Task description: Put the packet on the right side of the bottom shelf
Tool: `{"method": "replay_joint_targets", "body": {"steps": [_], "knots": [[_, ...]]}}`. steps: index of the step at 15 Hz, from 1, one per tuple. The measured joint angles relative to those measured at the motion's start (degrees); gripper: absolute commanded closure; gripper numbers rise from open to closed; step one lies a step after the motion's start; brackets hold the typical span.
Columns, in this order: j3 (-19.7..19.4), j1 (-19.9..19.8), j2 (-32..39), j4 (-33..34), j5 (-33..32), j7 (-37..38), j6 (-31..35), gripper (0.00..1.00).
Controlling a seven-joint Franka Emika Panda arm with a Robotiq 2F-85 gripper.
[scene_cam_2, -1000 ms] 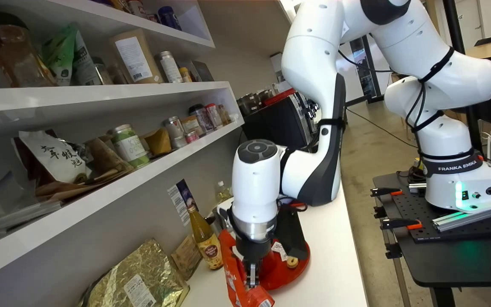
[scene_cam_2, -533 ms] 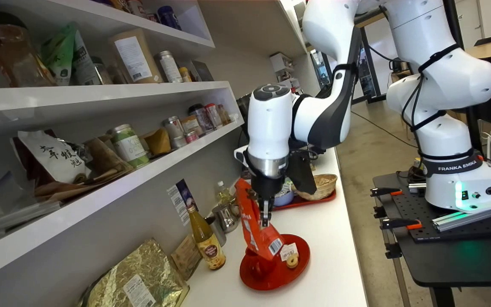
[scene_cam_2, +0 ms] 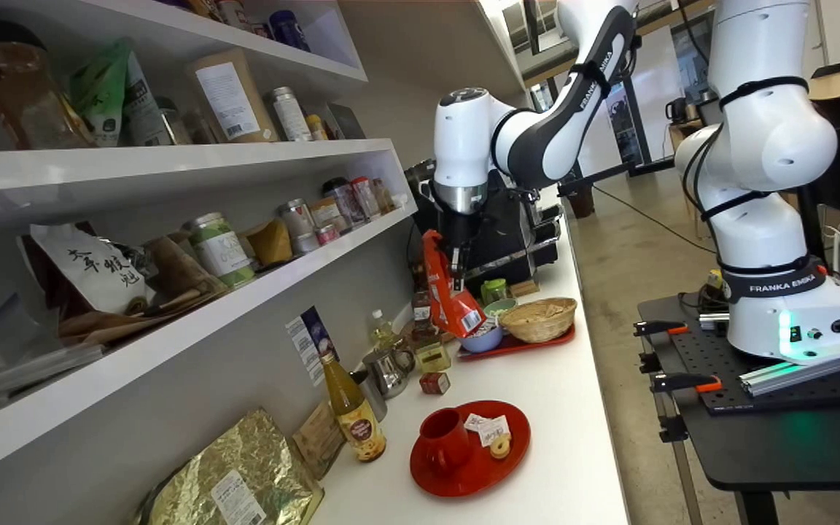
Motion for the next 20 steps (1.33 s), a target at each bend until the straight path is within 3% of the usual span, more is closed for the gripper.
{"method": "replay_joint_targets", "body": {"steps": [6, 12, 16, 20], "knots": [[-17.7, -3.0, -7.5, -0.5, 1.6, -26.0, -4.0, 0.99], [-32.7, -4.2, -7.6, 11.0, 3.3, -50.2, -7.5, 0.99], [-32.5, -6.7, -0.8, 22.9, 17.4, -65.5, -7.6, 0.99], [-29.1, -8.9, 10.6, 34.7, 28.5, -72.2, -7.7, 0.99]]}}
